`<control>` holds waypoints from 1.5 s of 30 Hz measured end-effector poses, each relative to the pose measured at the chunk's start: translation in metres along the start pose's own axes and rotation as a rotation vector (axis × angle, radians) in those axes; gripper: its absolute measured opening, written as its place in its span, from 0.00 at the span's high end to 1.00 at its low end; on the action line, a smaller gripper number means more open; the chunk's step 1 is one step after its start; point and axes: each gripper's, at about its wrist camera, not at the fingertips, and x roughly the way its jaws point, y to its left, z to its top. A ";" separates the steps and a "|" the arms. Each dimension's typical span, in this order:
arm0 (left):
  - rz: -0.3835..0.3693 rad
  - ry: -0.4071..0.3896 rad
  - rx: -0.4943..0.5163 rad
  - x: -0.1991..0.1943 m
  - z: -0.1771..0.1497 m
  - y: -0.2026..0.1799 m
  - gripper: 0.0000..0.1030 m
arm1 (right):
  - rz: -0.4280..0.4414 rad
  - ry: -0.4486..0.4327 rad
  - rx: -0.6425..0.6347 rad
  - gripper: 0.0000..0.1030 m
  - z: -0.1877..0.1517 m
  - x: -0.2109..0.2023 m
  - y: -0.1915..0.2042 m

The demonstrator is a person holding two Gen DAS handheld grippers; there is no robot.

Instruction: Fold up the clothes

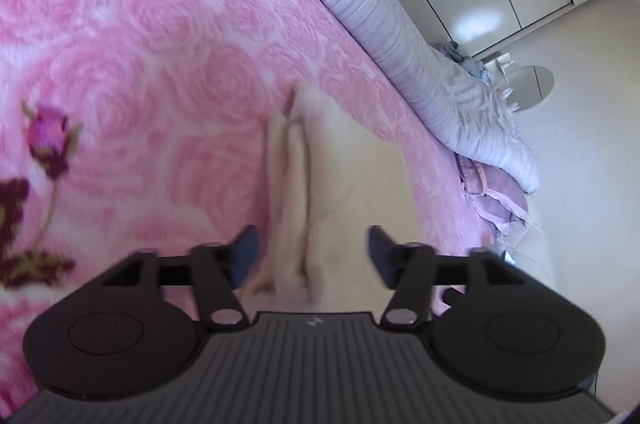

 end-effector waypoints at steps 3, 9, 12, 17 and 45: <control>0.007 0.096 0.003 0.031 0.007 0.004 0.39 | 0.089 0.017 0.201 0.24 -0.009 0.005 -0.030; -0.113 0.189 -0.127 0.076 0.001 0.033 0.52 | 0.147 0.042 0.318 0.26 -0.022 0.036 -0.047; -0.127 0.174 -0.130 0.077 -0.005 0.029 0.62 | 0.138 0.071 0.303 0.48 -0.017 0.045 -0.043; -0.136 0.171 -0.082 0.063 -0.027 0.009 0.66 | 0.134 0.113 0.213 0.61 -0.012 0.023 -0.043; 0.160 0.154 0.416 0.077 -0.068 -0.100 0.97 | -0.214 0.043 -0.638 0.71 -0.040 -0.018 0.004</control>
